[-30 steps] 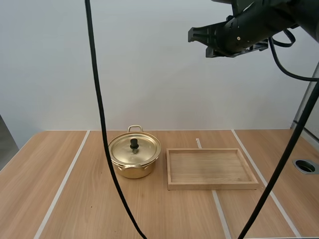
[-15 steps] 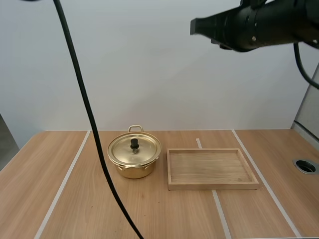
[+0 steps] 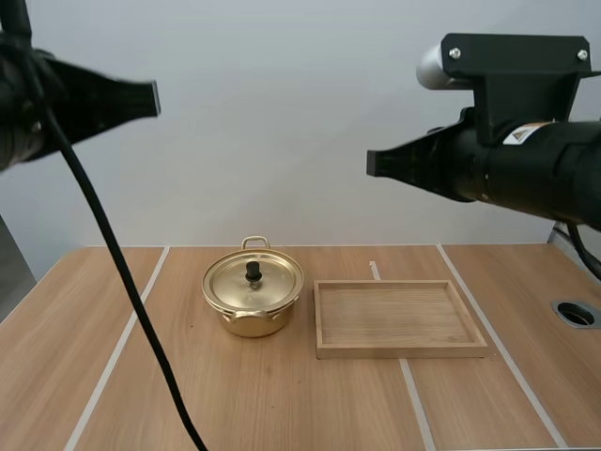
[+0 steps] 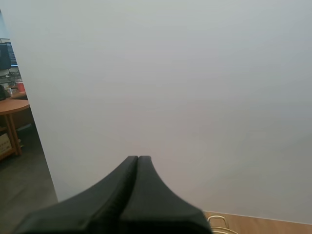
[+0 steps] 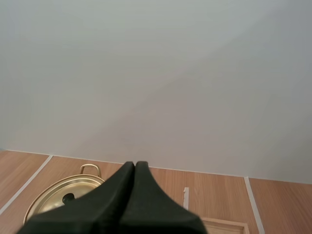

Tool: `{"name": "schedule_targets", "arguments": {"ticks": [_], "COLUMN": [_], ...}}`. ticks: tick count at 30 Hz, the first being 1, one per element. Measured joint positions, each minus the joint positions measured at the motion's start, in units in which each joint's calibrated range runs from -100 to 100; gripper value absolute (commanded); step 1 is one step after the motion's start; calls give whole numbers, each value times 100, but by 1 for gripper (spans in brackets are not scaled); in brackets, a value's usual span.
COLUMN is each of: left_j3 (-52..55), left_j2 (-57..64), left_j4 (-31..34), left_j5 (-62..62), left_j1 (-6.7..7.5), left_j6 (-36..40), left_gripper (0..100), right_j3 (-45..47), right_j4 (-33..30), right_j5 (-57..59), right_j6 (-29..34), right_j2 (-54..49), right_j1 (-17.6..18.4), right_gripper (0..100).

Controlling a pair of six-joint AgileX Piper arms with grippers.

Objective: Open the pot, put the grape inside, and close it

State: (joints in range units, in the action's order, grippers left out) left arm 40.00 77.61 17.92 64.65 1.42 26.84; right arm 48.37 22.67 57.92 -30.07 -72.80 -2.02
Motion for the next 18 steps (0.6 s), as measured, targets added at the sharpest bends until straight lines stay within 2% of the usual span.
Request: {"name": "schedule_targets", "arguments": {"ticks": [7, 12, 18], "left_j3": [1474, 2468, 3407], "left_j2": [289, 289, 301], "left_j4": [-489, -405, -165], "left_j5": [-599, -1567, -2766], "left_j1": [-1, -1, -1], "left_j6": [-200, -226, -324], "left_gripper": [0, 0, 0], "right_j3": [676, 1252, 1899], "right_j4": [0, 0, 0], "right_j5": [52, 92, -448], "right_j6": [-10, -352, -734], "right_j2": [-622, -688, -688], "right_j1": [0, 0, 0], "right_gripper": [0, 0, 0]}}
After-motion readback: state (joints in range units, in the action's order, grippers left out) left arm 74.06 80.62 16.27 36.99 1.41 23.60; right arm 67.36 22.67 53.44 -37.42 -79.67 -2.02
